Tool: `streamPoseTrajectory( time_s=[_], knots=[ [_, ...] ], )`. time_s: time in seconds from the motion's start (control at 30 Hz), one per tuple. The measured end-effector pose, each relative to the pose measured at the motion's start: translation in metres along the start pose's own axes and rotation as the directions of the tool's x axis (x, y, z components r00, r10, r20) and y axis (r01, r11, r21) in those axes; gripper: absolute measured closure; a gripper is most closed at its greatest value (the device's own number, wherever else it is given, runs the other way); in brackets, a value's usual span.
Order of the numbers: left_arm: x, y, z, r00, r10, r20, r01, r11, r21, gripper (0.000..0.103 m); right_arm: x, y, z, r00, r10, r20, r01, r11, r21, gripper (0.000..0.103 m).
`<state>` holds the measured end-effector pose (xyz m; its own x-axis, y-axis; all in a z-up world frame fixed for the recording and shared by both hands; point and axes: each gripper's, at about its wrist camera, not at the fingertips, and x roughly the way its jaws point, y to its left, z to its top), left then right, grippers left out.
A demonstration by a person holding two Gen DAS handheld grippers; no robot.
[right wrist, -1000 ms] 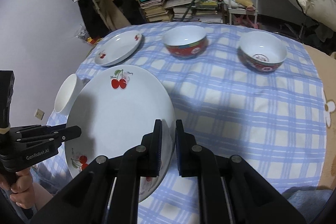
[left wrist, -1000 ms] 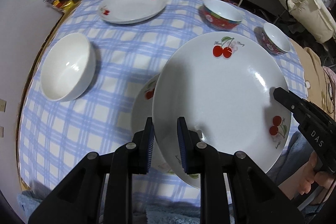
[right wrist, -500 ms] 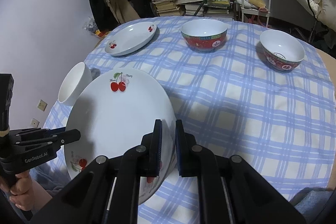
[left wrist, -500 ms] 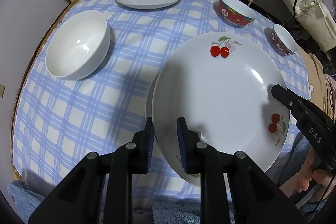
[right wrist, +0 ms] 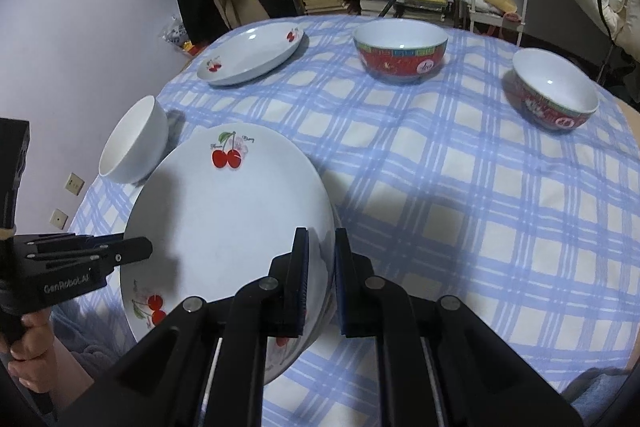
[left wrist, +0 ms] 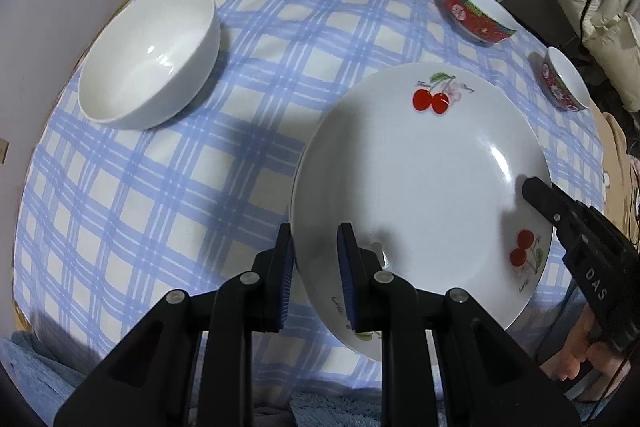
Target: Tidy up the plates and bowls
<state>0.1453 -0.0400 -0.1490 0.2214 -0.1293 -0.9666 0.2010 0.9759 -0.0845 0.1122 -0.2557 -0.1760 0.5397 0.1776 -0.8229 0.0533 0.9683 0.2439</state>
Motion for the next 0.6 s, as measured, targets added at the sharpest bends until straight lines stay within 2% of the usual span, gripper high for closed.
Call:
streamPoseTrajectory(
  time_s=[0.1, 0.37, 0.5, 0.6],
  knots=[
    [0.004, 0.001, 0.000, 1.000, 0.020, -0.007, -0.020, 1.000, 0.001, 0.082, 0.004, 0.004, -0.002, 1.000, -0.009, -0.008, 0.009, 1.000, -0.022, 0.090],
    [0.018, 0.002, 0.004, 0.999, 0.015, -0.041, -0.016, 1.000, -0.010, 0.082, 0.010, 0.003, -0.007, 1.000, -0.022, -0.017, 0.022, 1.000, -0.017, 0.090],
    [0.020, 0.005, 0.005, 0.999, 0.017, -0.042, -0.018, 1.000, -0.023, 0.082, 0.011, 0.009, -0.011, 0.999, -0.050, 0.003, 0.050, 0.998, -0.040, 0.090],
    [0.023, 0.010, 0.007, 0.999, -0.007, -0.052, 0.005, 0.999, -0.054, 0.082, 0.016, 0.012, -0.015, 0.997, -0.083, -0.006, 0.083, 0.996, -0.033, 0.090]
  ],
)
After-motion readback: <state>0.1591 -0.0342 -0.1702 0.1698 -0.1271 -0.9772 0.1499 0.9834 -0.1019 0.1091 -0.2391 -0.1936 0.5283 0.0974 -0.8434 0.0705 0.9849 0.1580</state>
